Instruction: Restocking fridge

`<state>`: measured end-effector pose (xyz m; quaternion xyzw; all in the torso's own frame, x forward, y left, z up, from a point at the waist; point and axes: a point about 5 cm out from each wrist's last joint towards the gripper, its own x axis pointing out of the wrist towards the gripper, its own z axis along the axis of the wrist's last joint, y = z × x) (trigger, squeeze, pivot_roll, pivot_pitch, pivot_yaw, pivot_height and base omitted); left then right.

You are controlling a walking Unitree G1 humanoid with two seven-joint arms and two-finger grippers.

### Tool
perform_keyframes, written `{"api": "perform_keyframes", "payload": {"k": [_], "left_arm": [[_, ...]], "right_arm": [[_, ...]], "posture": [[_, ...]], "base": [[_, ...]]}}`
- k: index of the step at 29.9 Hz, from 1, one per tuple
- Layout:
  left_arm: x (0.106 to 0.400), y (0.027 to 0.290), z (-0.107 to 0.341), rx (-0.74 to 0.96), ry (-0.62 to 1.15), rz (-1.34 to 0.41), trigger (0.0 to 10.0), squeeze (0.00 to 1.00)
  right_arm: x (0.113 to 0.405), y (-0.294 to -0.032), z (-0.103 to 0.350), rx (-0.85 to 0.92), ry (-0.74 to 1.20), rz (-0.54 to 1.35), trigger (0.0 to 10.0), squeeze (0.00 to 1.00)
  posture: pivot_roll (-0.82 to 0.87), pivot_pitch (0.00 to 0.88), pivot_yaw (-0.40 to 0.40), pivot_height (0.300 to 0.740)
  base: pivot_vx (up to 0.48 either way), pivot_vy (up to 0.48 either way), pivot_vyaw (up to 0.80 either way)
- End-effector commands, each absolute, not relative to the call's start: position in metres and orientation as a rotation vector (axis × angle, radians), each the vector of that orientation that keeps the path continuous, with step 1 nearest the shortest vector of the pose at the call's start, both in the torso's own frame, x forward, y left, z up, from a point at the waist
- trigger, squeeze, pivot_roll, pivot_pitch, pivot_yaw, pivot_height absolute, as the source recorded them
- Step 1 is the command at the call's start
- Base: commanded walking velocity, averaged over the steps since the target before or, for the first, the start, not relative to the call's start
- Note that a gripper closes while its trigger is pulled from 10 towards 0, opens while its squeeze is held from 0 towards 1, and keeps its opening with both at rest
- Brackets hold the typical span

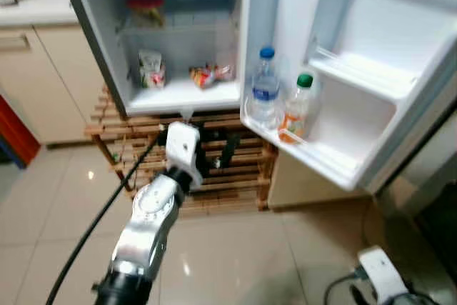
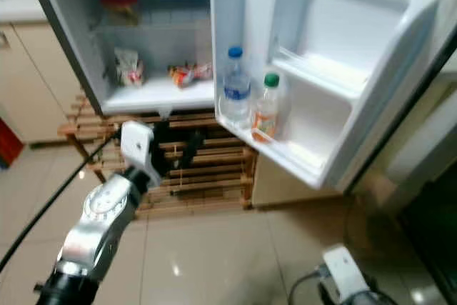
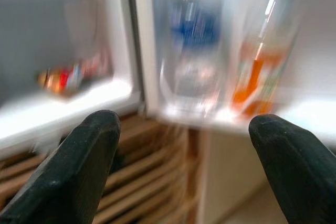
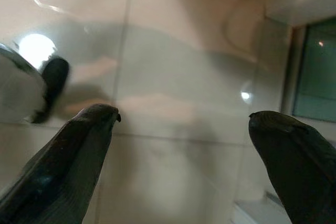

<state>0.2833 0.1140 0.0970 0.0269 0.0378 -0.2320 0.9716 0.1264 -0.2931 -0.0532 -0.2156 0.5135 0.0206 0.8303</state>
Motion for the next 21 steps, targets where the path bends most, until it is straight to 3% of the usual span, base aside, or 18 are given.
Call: {"api": "perform_keyframes", "payload": {"k": [1, 5, 10, 15, 21], "left_arm": [[0.284, 0.124, 0.072, 0.135, 0.24, -0.429, 10.0, 0.0], [0.281, 0.136, 0.047, 0.158, 0.399, -0.382, 10.0, 0.0], [0.266, 0.149, 0.011, 0.192, 0.606, -0.361, 10.0, 0.0], [0.264, 0.13, 0.013, 0.209, 0.605, -0.47, 10.0, 0.0], [0.262, 0.132, 0.004, 0.301, 0.645, -0.5, 10.0, 0.0]], "right_arm": [[0.139, -0.305, -0.046, -0.493, 1.057, -0.017, 10.0, 0.0], [0.155, -0.322, -0.034, -0.545, 1.011, -0.12, 10.0, 0.0], [0.207, -0.343, 0.006, -0.67, 0.797, -0.317, 10.0, 0.0], [0.229, -0.351, 0.027, -0.728, 0.721, -0.374, 10.0, 0.0], [0.254, -0.346, 0.043, -0.611, 0.609, -0.393, 10.0, 0.0]], "posture": [[-0.2, 0.0, 0.041, 0.74], [-0.2, 0.0, 0.044, 0.74], [-0.21, 0.0, 0.046, 0.74], [-0.19, 0.0, 0.043, 0.74], [-0.19, 0.0, 0.04, 0.74]], "base": [[0.0, 0.0, 0.0], [0.0, 0.0, 0.0], [0.0, 0.0, 0.0], [0.0, 0.0, 0.0], [0.0, 0.0, 0.0]]}}
